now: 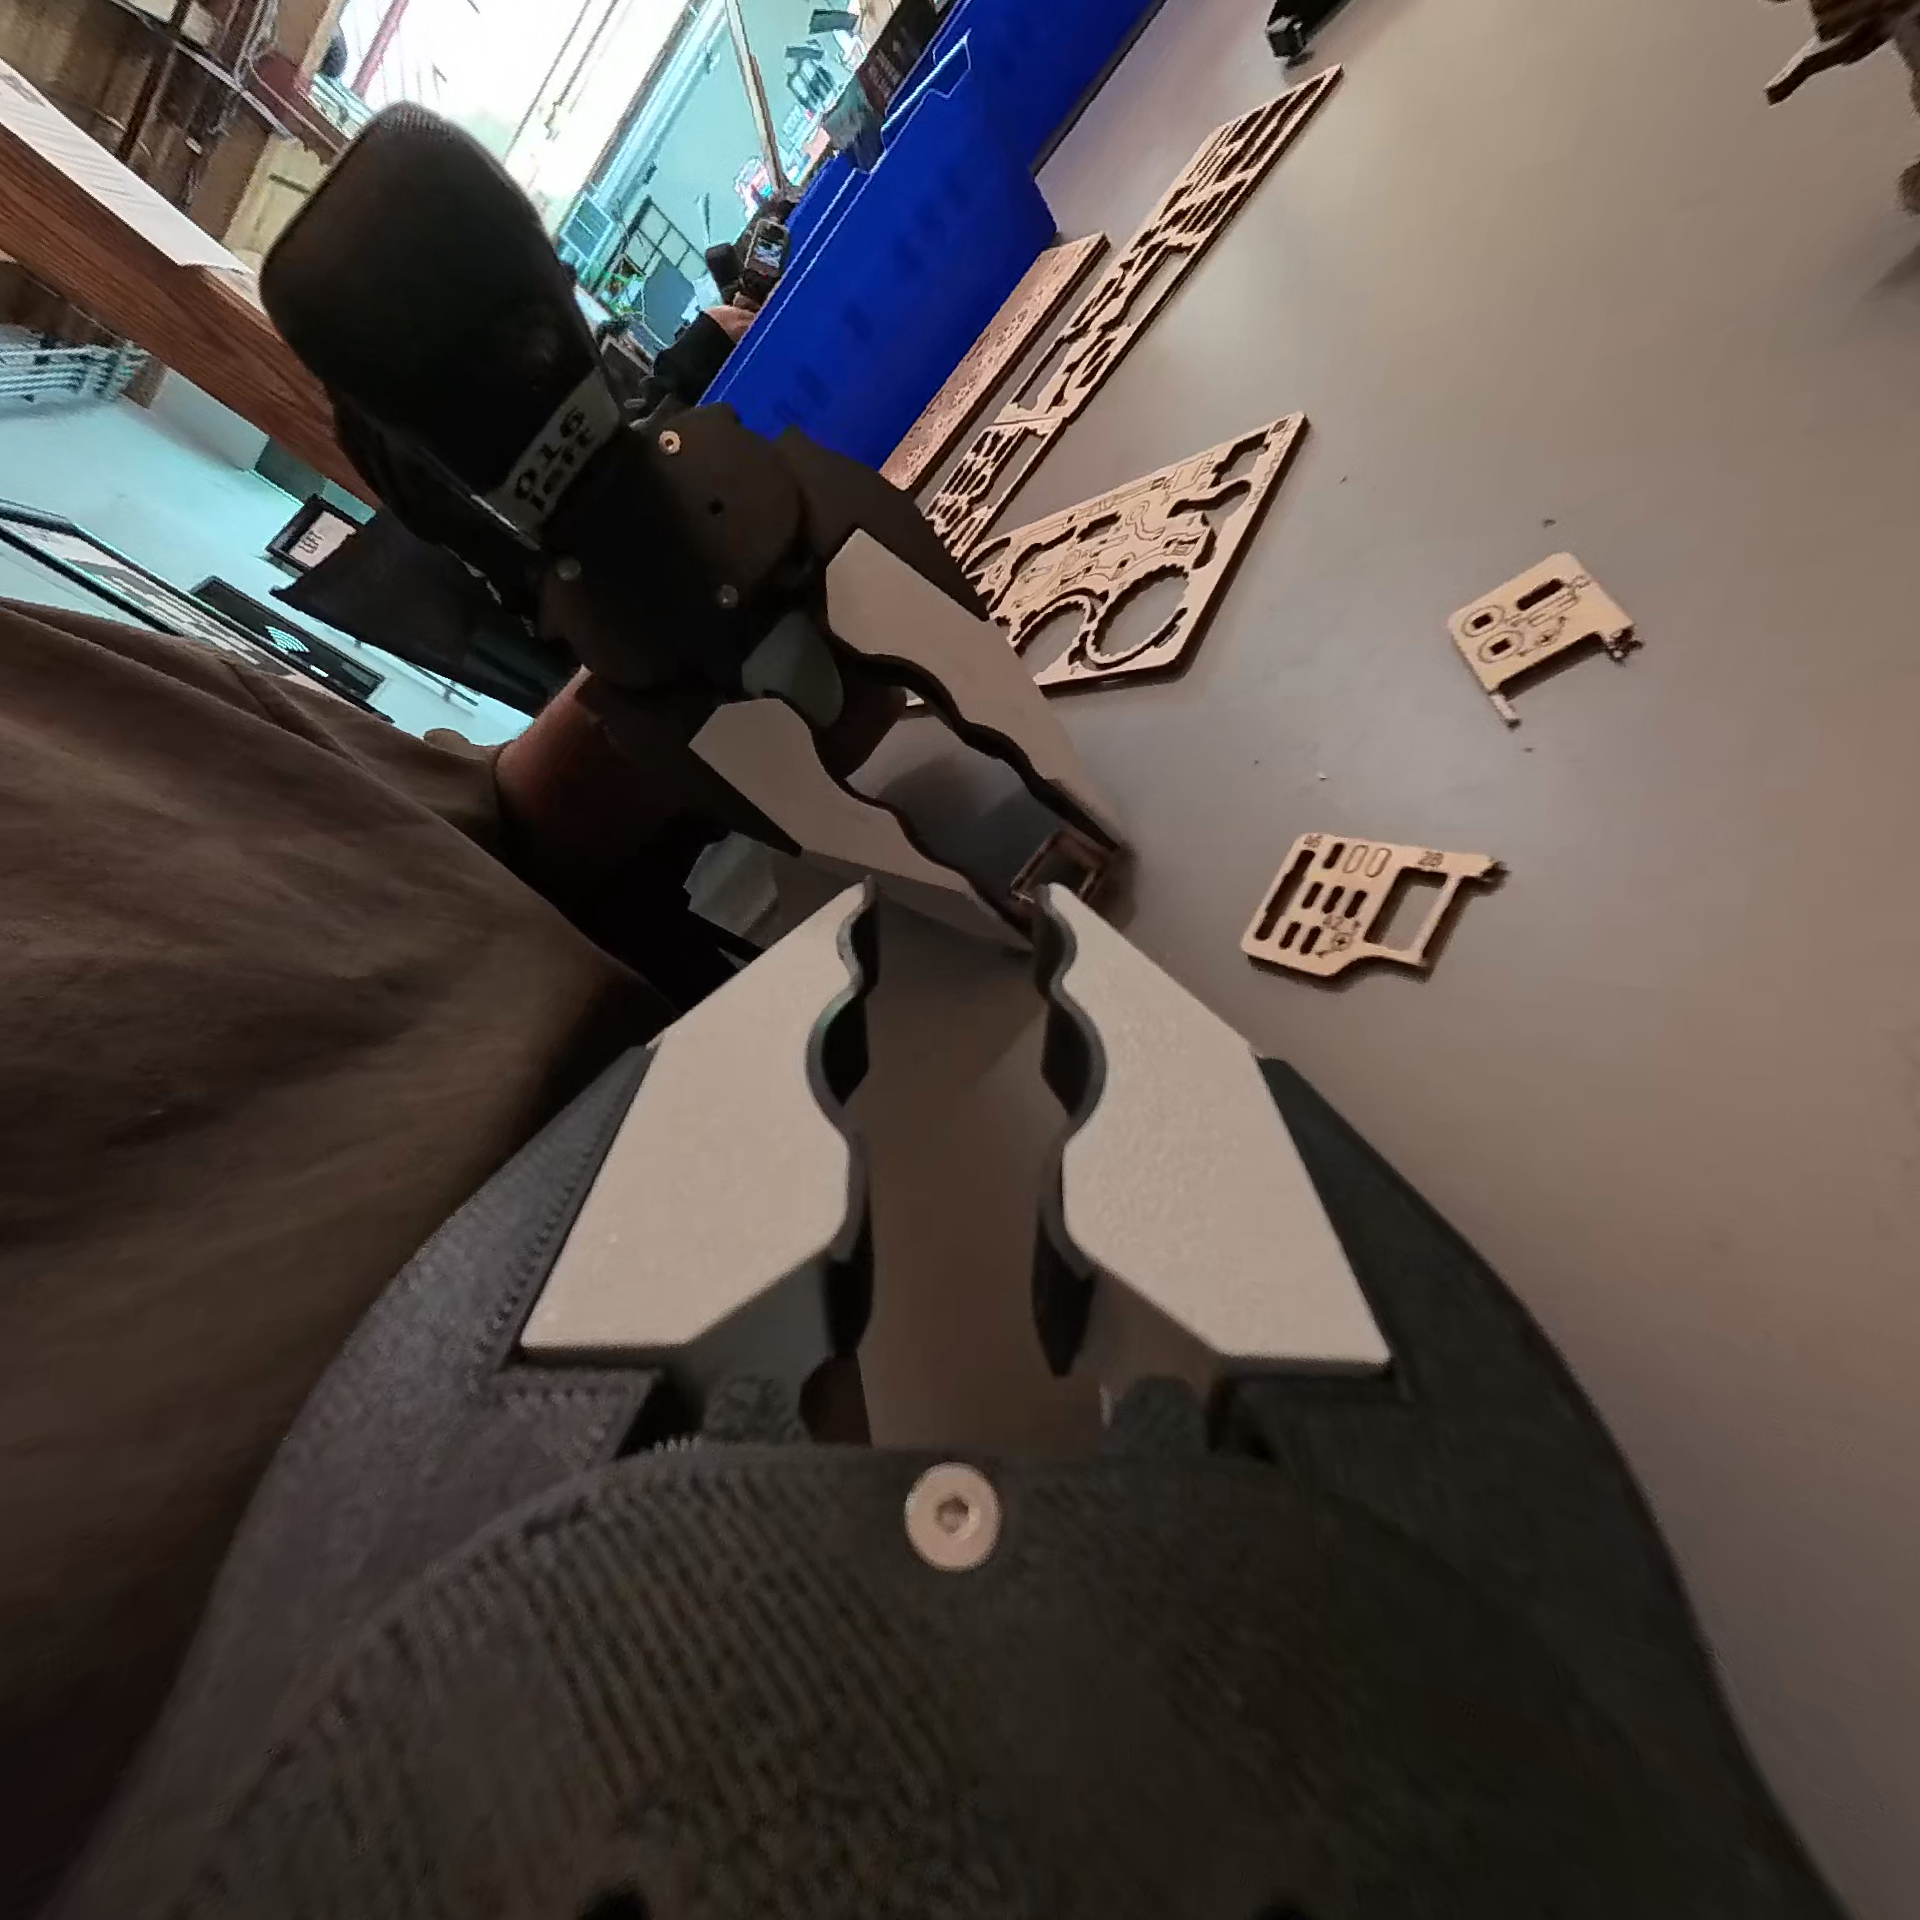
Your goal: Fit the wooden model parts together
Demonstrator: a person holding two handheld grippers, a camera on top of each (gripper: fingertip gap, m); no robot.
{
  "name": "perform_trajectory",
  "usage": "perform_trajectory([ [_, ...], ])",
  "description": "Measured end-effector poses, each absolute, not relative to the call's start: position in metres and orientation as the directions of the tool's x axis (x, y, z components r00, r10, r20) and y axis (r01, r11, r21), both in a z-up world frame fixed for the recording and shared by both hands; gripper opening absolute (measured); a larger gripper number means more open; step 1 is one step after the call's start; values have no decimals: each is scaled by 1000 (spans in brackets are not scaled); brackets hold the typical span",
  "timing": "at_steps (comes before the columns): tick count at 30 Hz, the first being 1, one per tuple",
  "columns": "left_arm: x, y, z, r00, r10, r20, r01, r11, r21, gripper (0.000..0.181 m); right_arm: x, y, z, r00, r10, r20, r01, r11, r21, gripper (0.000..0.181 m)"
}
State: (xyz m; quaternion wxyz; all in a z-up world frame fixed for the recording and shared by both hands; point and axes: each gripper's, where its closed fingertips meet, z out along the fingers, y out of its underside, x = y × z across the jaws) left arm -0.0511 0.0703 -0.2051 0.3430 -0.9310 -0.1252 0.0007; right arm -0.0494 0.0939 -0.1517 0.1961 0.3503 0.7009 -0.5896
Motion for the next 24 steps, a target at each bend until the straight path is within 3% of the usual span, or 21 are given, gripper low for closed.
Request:
perform_trajectory([
  [11,-49,69,-201,963,251,99,252,-708,-659,35,-48,82,-162,-703,321,-634,697,138,-704,30],
  [24,-50,64,-198,949,287,126,286,-628,-723,37,-52,91,-147,-718,291,-632,670,46,-741,37],
])
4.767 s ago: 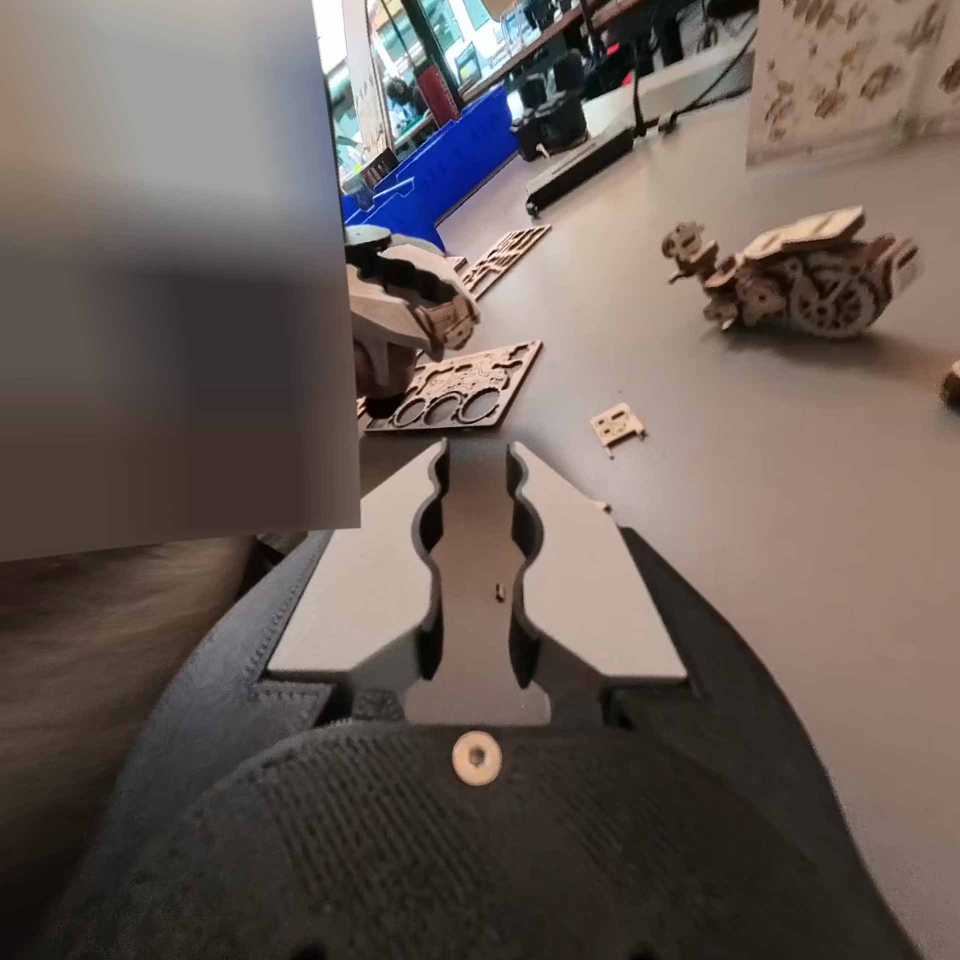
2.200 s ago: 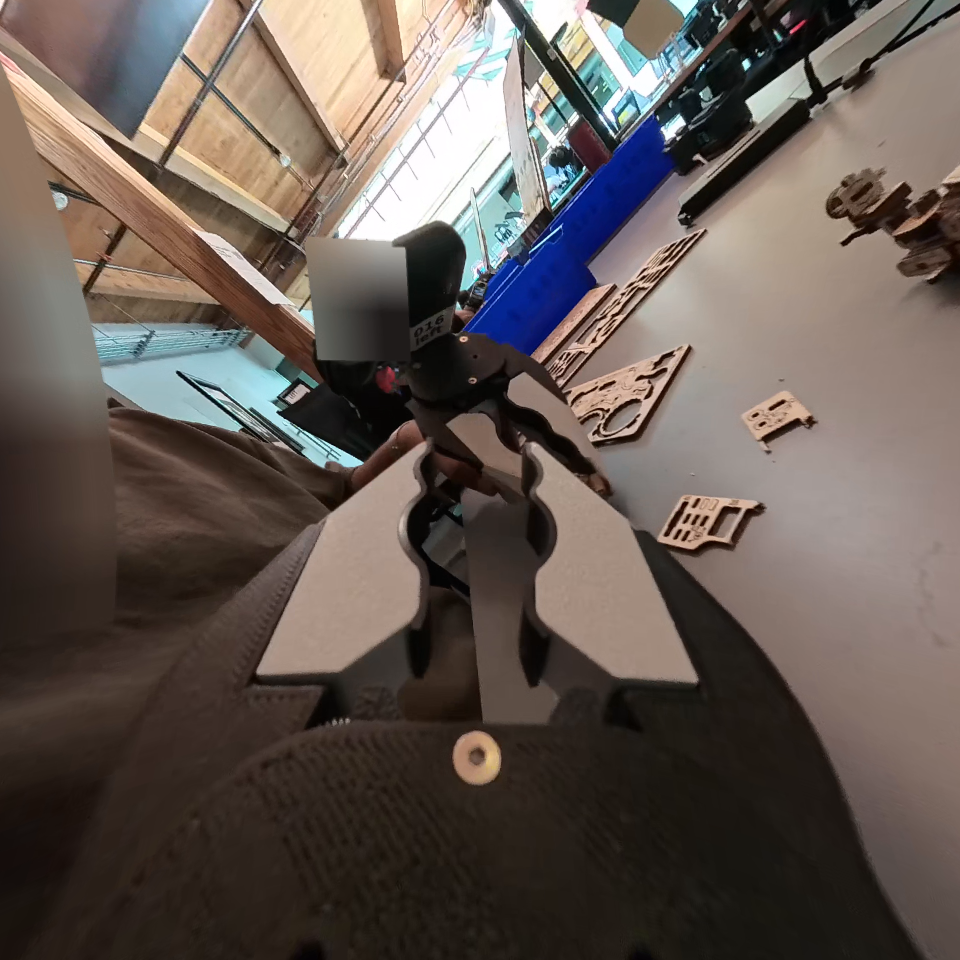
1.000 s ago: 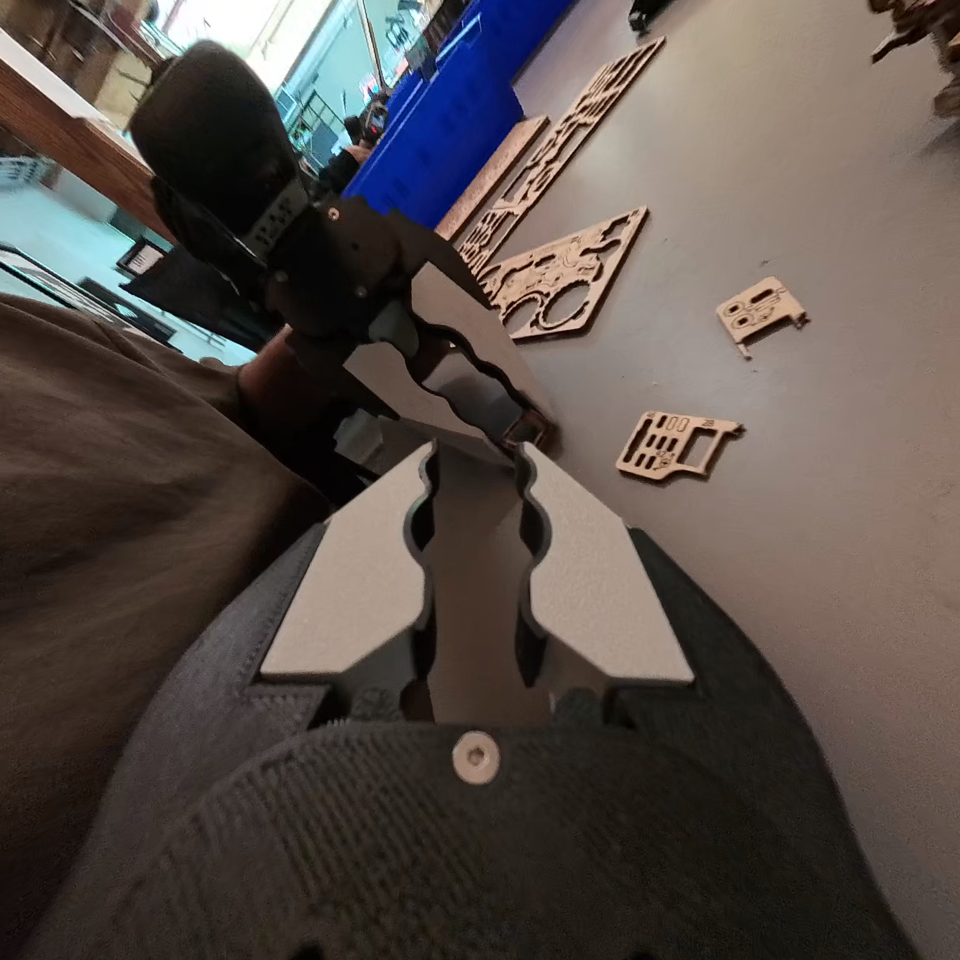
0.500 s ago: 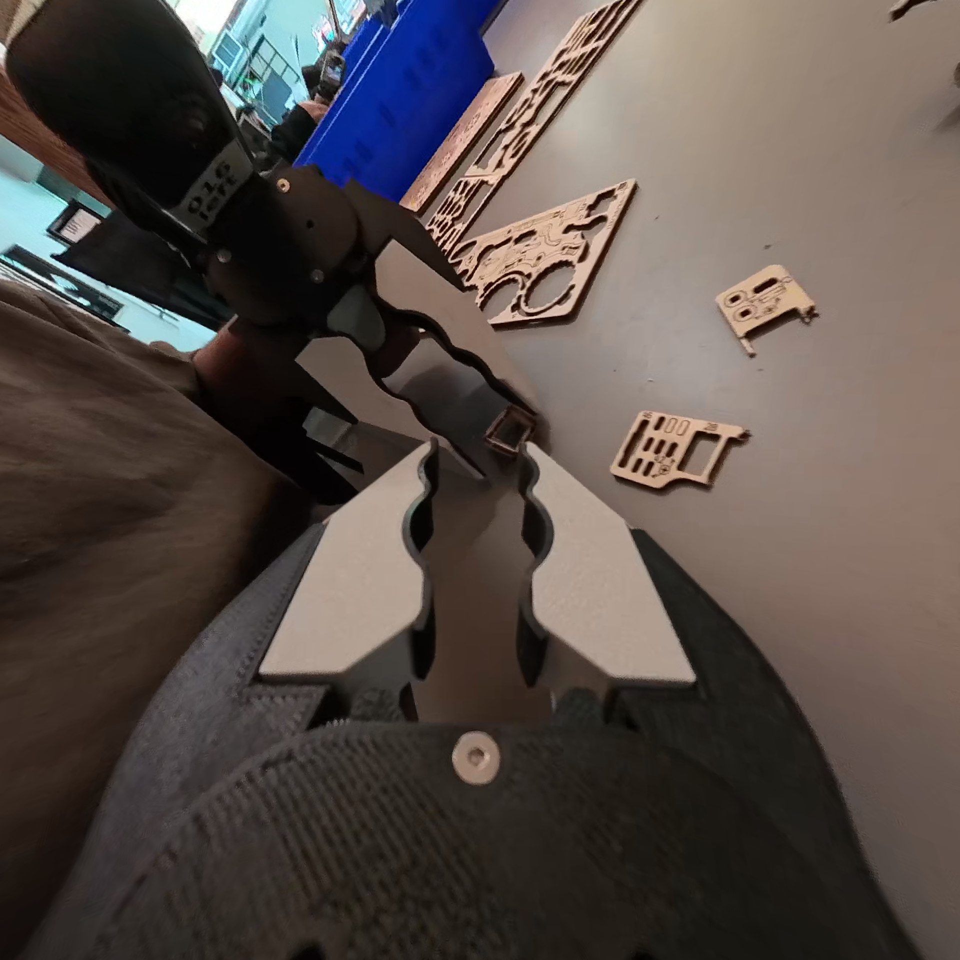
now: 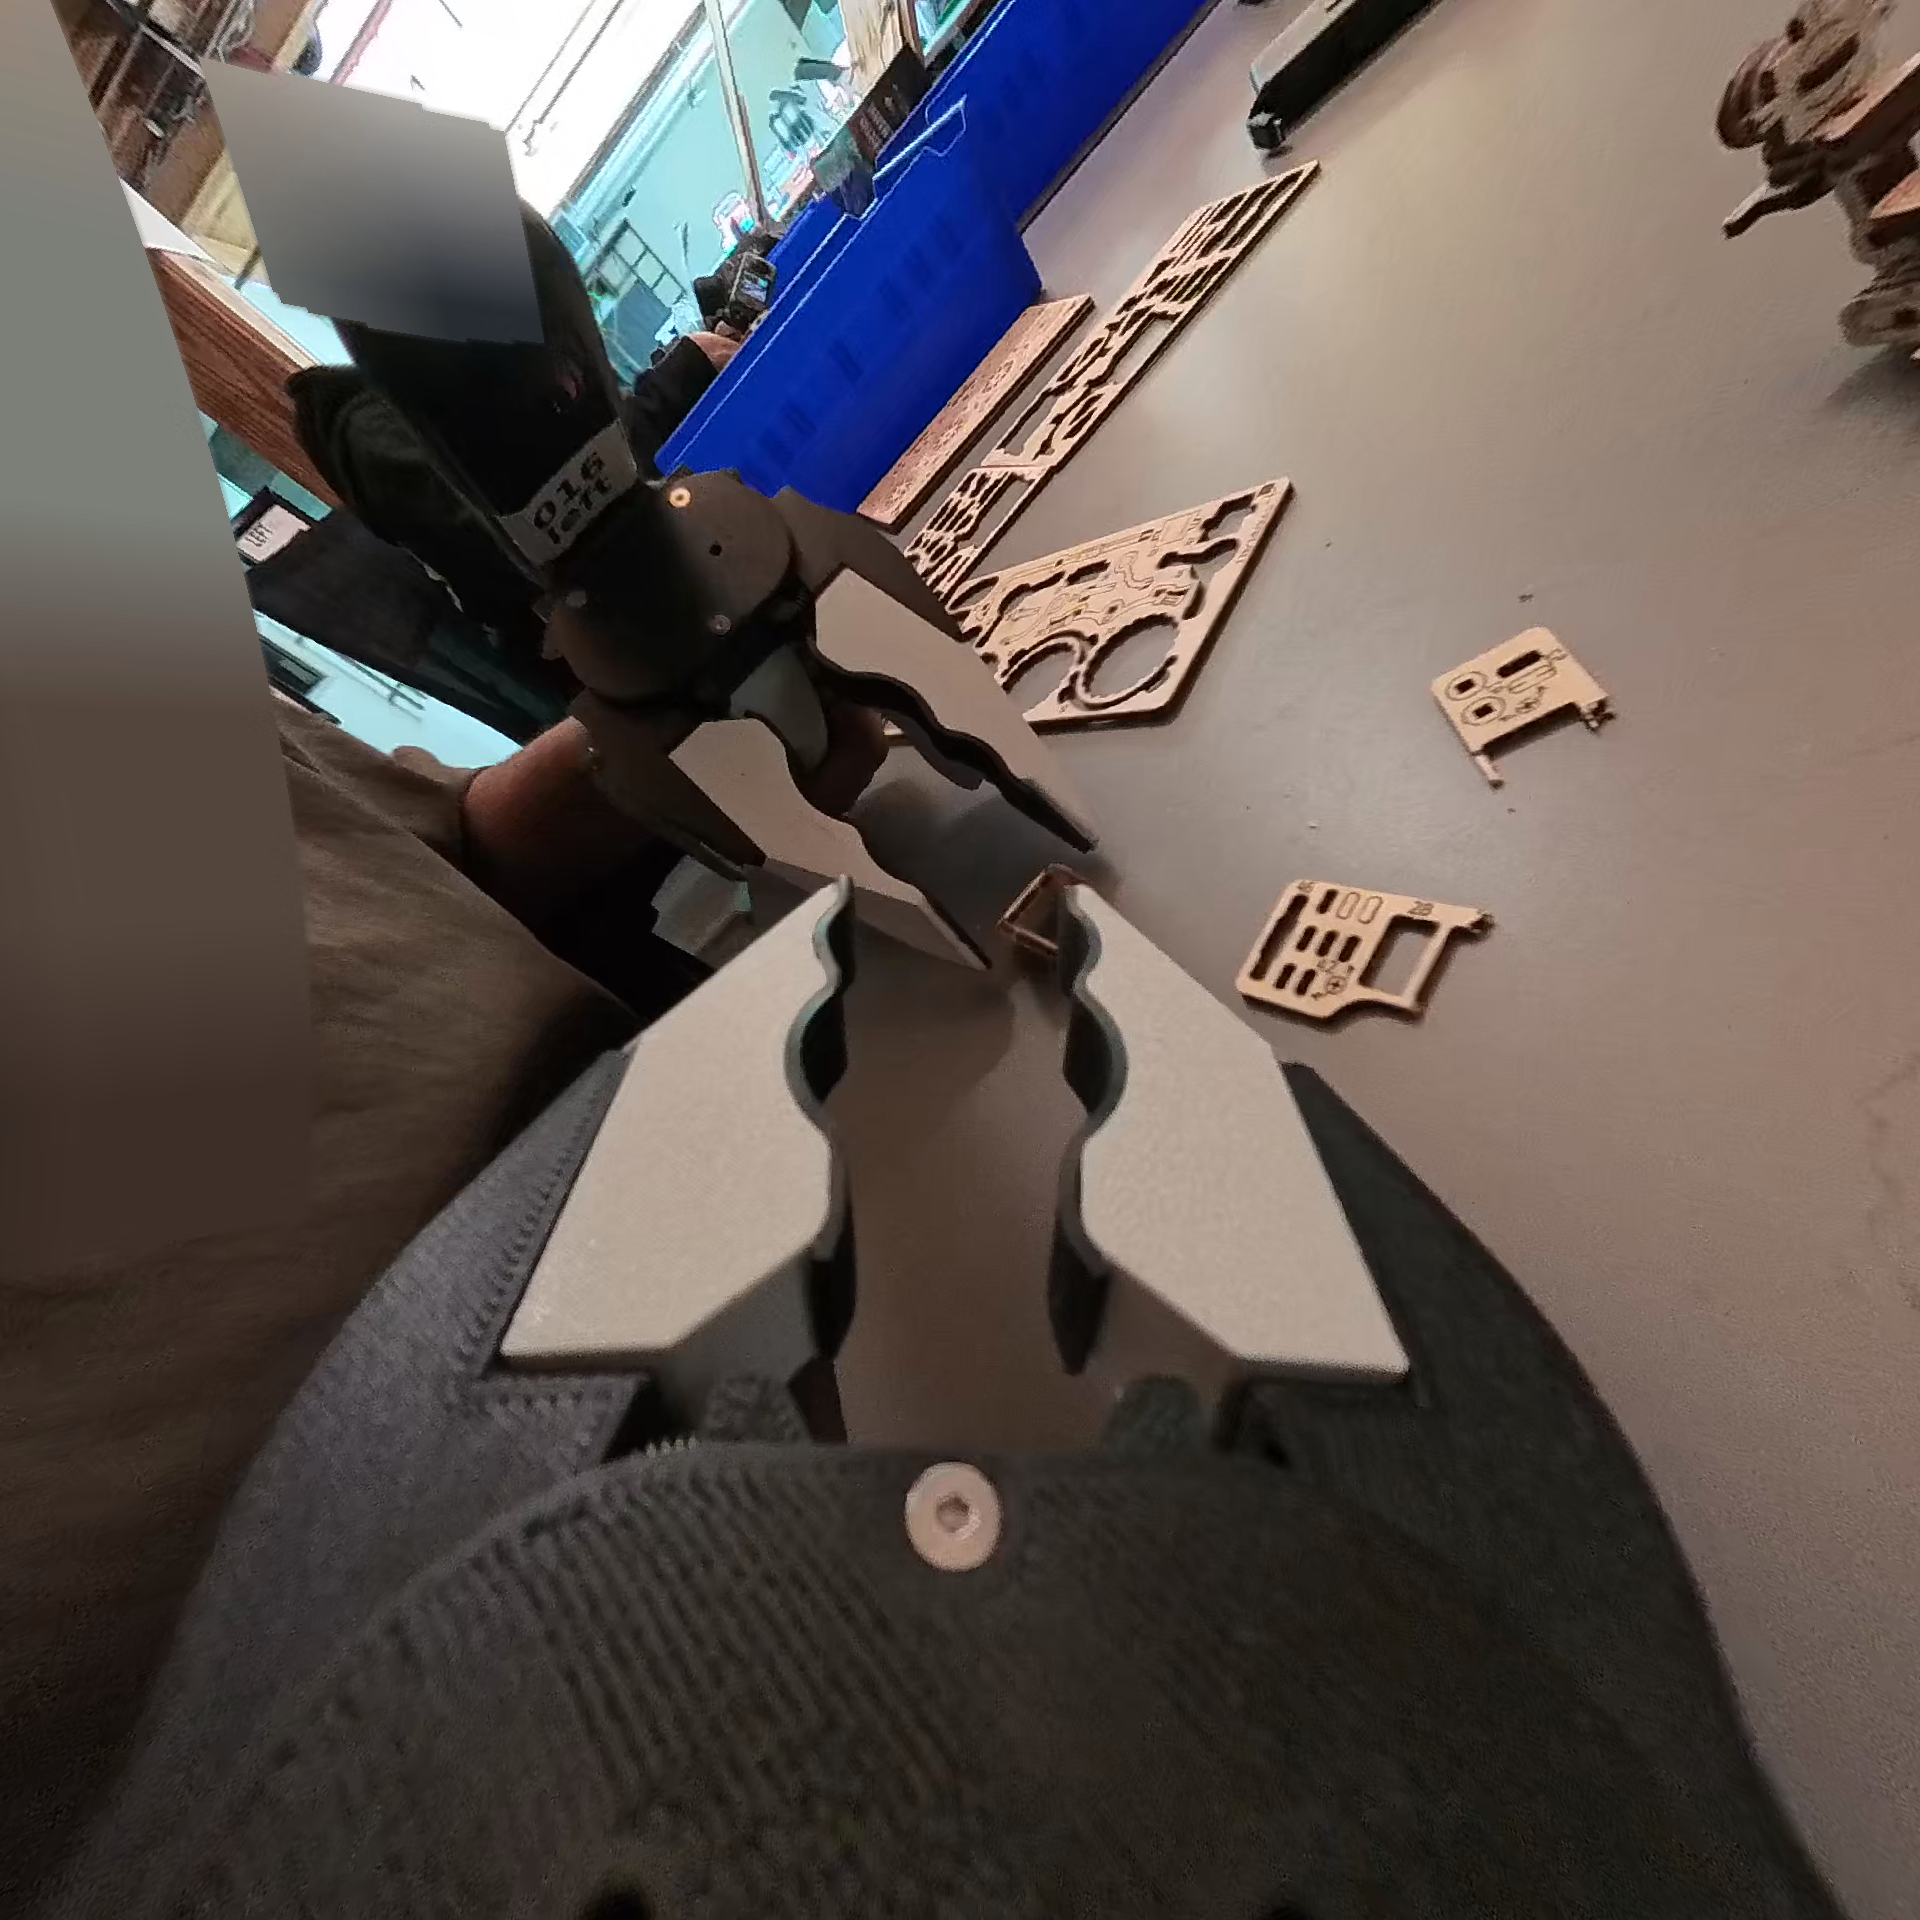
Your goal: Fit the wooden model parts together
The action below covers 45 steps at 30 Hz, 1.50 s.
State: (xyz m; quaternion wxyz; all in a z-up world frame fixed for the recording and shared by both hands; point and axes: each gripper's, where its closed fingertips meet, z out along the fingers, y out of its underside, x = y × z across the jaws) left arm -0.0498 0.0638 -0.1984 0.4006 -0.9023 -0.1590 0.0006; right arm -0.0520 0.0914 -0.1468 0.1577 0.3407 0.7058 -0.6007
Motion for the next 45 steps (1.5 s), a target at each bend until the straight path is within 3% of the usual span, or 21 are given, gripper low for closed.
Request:
perform_trajectory([
  [17,-49,63,-195,953,290,87,252,-600,-759,34,-45,83,-158,-779,358,-515,597,168,-785,39],
  [26,-51,64,-192,953,293,81,246,-586,-772,29,-47,85,-157,-763,354,-540,616,149,-773,39],
  [45,-60,57,-185,898,325,297,427,-475,-770,25,-48,86,-156,-751,347,-562,632,130,-764,39],
])
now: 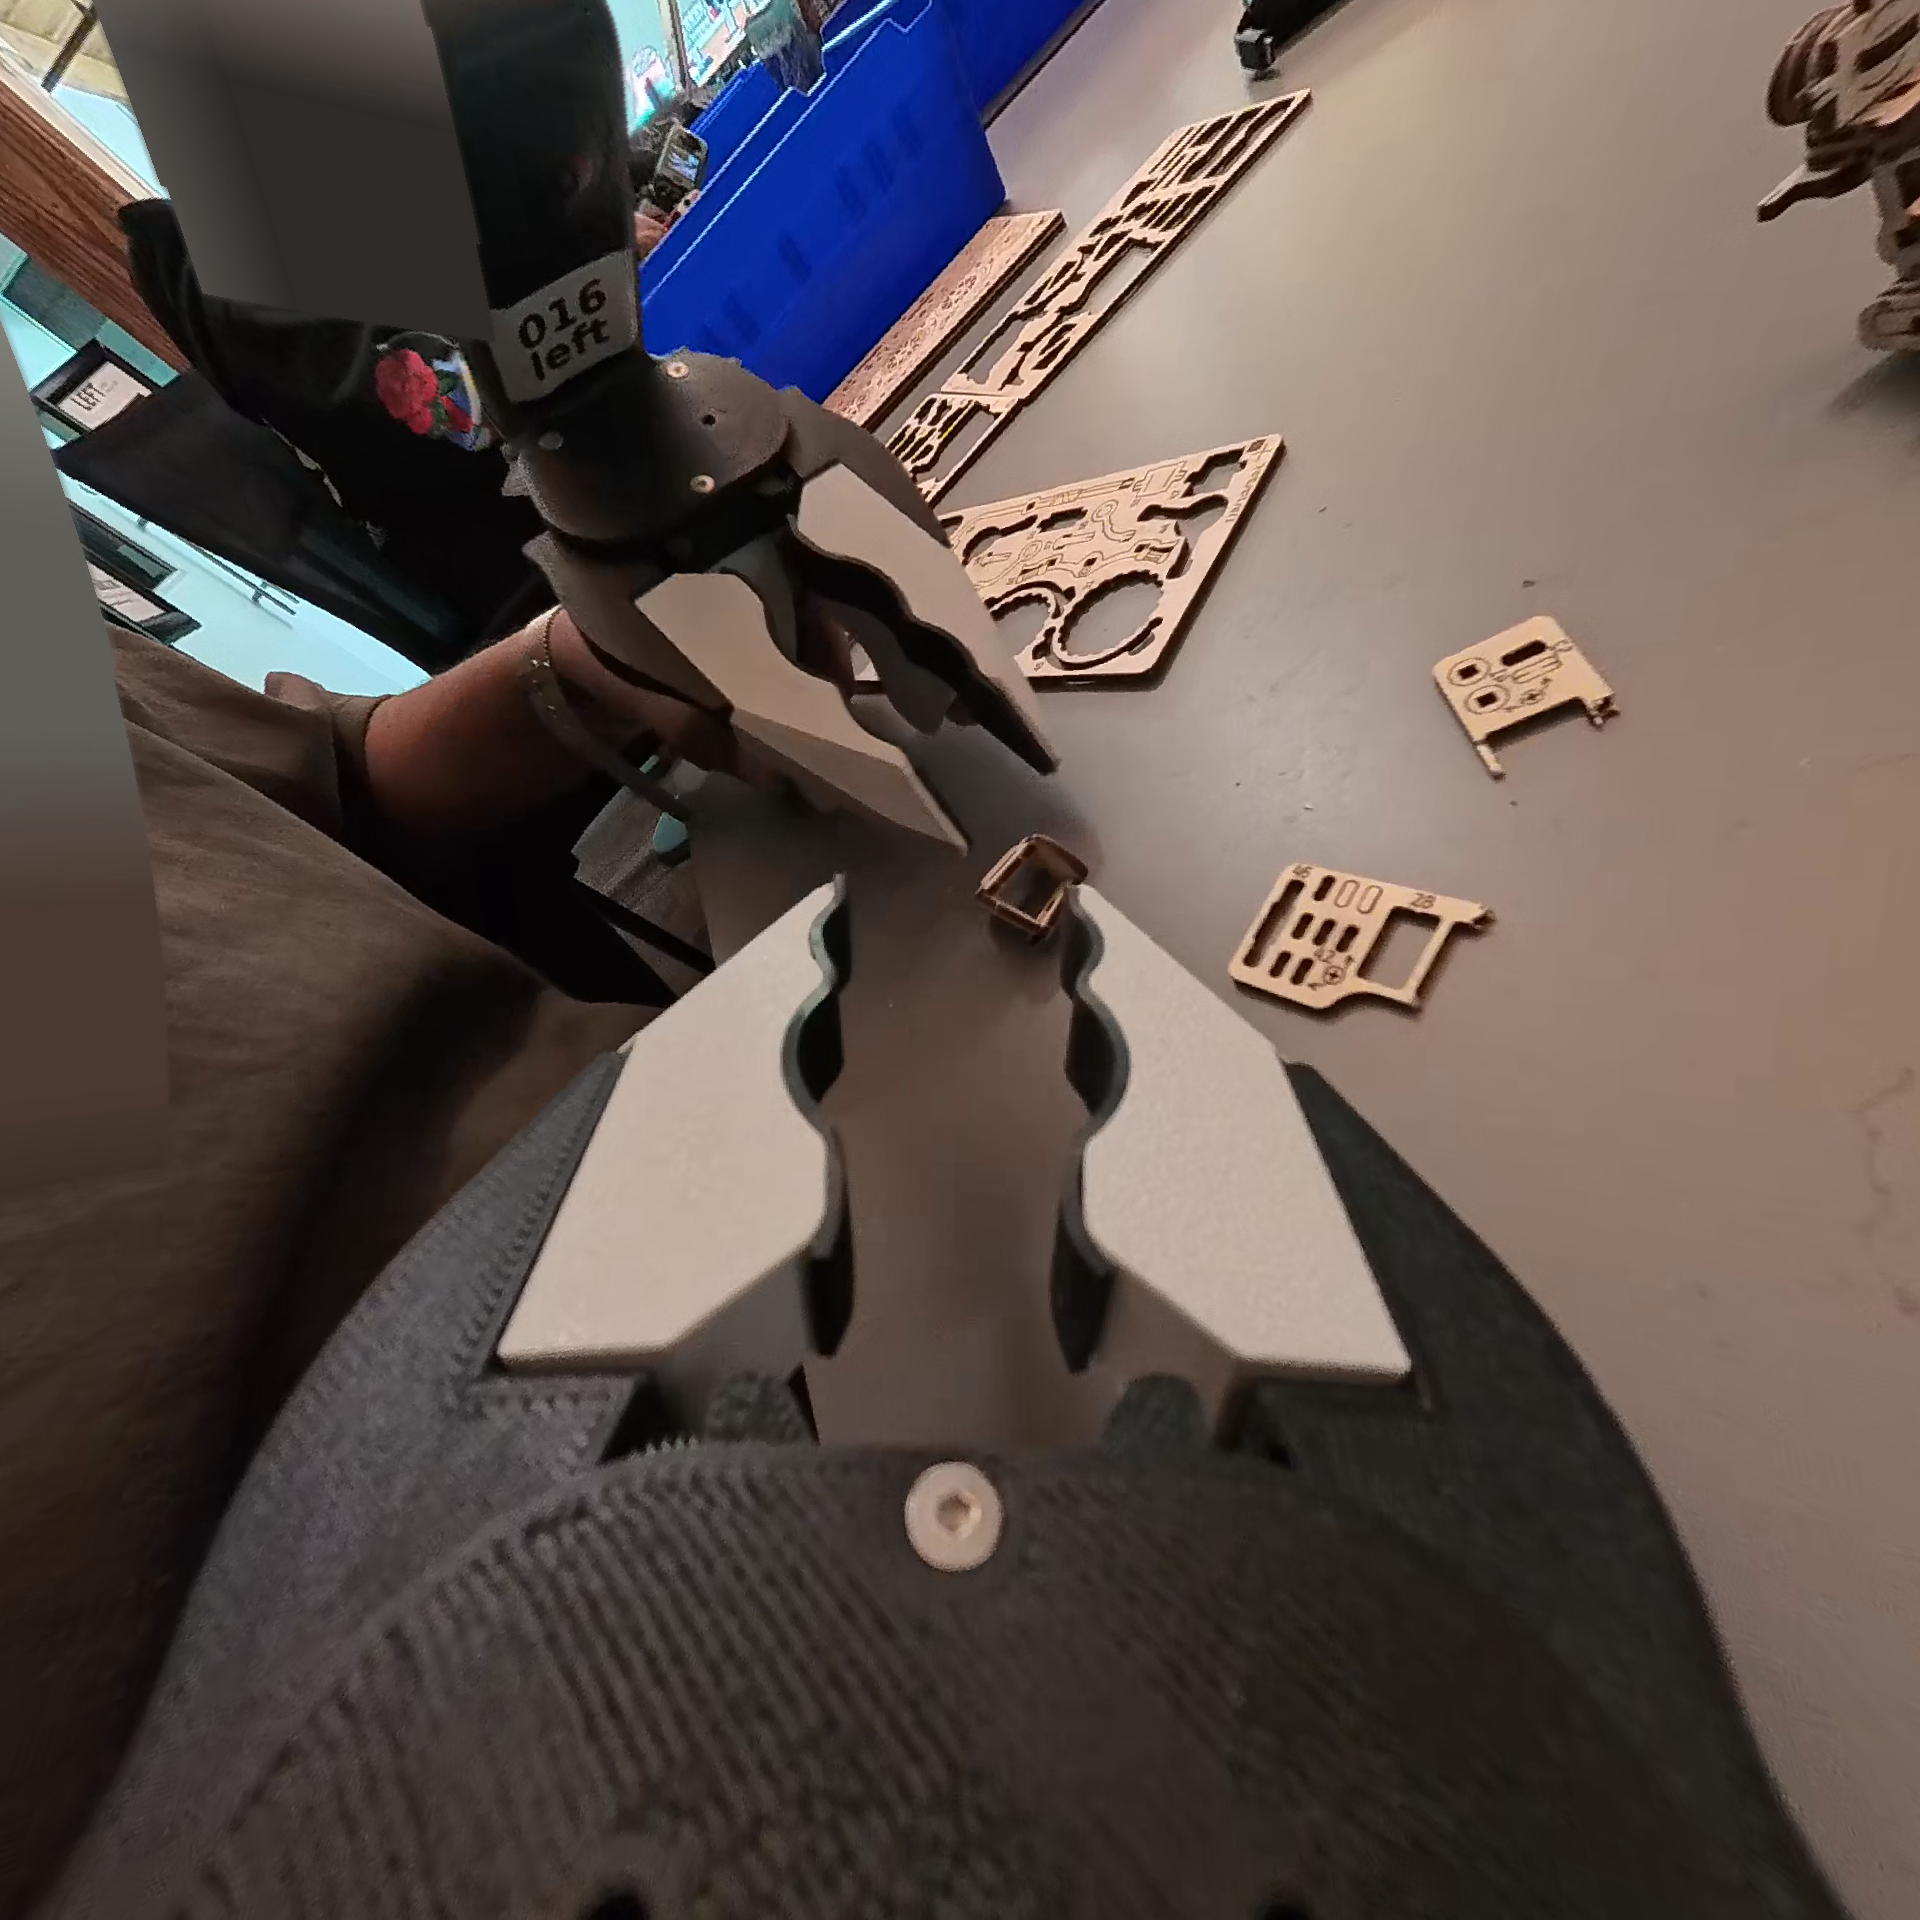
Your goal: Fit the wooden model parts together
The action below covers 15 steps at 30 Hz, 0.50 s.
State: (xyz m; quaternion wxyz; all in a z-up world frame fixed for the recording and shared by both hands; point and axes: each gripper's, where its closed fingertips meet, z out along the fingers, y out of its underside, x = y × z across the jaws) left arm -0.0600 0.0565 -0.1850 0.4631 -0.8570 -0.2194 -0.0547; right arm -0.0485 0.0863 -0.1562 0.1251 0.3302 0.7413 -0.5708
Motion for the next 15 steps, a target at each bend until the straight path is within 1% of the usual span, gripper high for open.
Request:
perform_trajectory([
  [15,-60,58,-193,898,351,267,424,-518,-743,23,-49,86,-158,-750,351,-561,634,137,-761,38],
])
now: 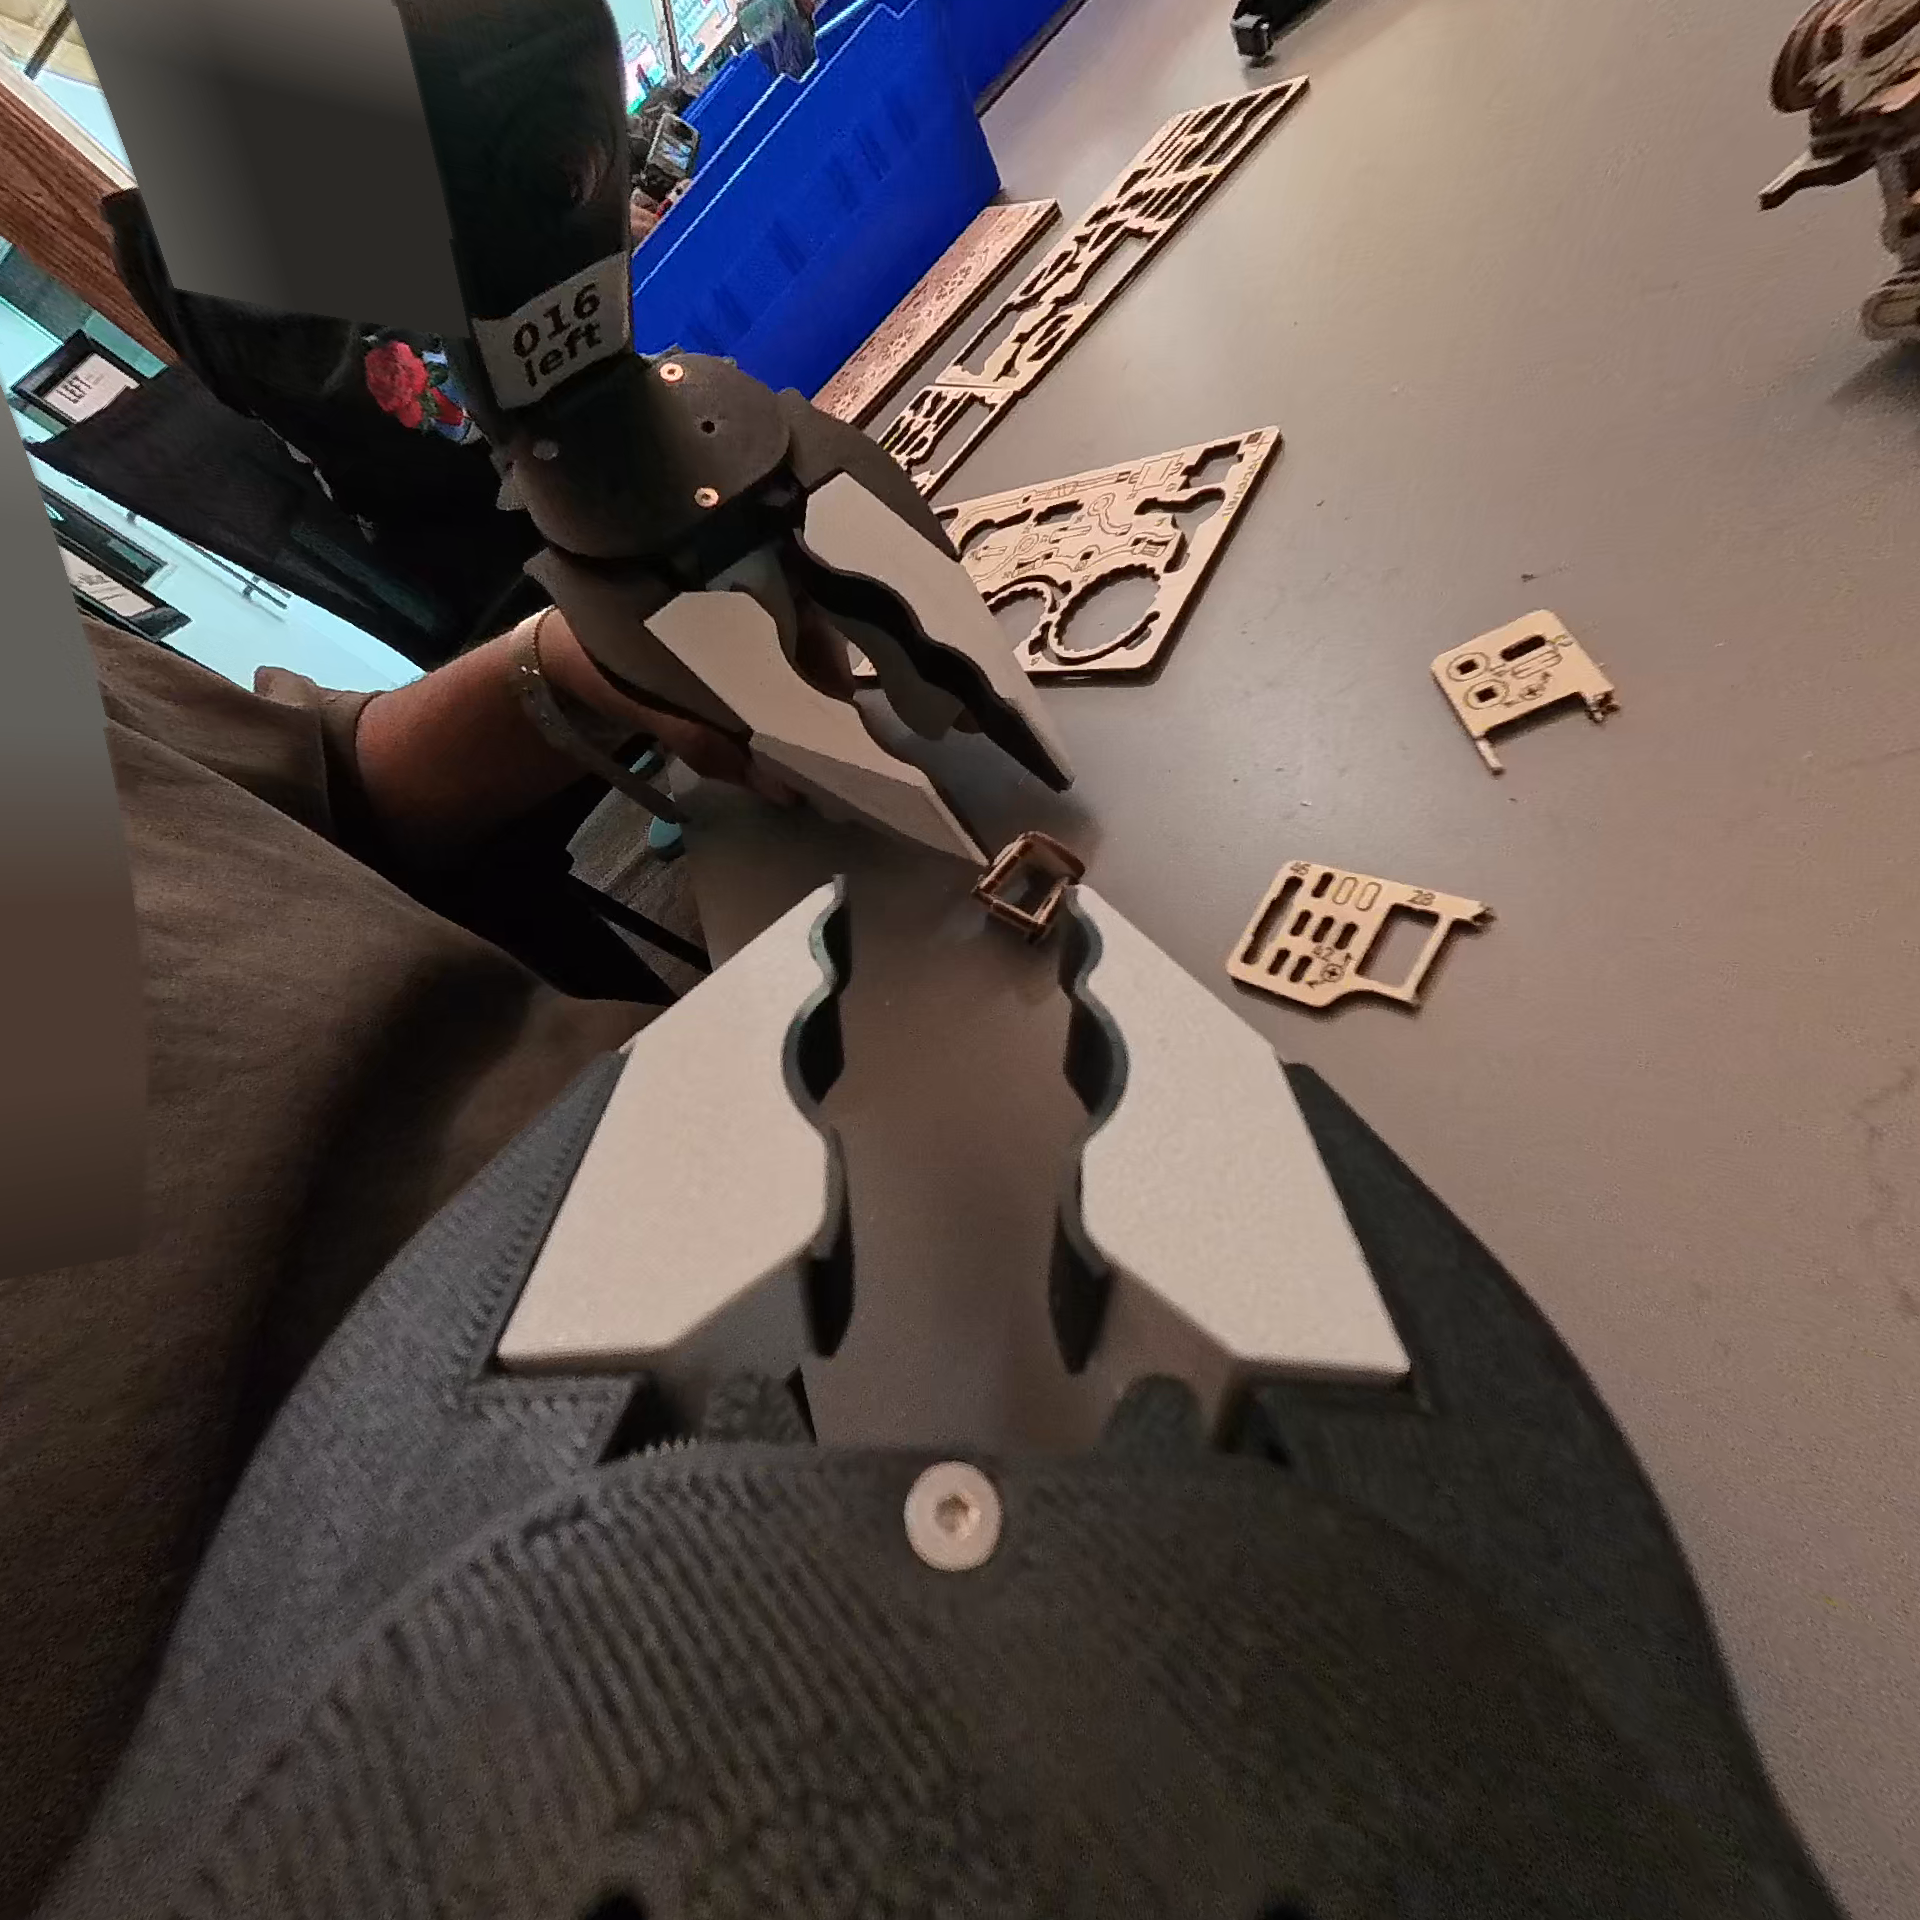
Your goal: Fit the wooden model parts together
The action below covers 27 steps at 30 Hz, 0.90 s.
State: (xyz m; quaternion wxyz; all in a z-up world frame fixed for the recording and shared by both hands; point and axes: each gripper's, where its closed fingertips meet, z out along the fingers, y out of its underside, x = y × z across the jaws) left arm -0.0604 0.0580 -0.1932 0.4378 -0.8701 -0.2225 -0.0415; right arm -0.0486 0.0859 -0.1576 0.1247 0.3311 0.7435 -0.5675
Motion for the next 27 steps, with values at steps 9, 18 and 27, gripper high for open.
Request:
perform_trajectory([
  [9,-52,60,-185,923,278,265,376,-508,-775,34,-57,89,-164,-899,380,-219,363,365,-857,53],
  [18,-52,67,-196,956,293,16,203,-620,-758,38,-49,75,-180,-943,288,-165,292,483,-826,46],
  [27,-51,68,-196,956,290,34,214,-619,-756,29,-45,74,-182,-935,308,-177,314,484,-817,44],
])
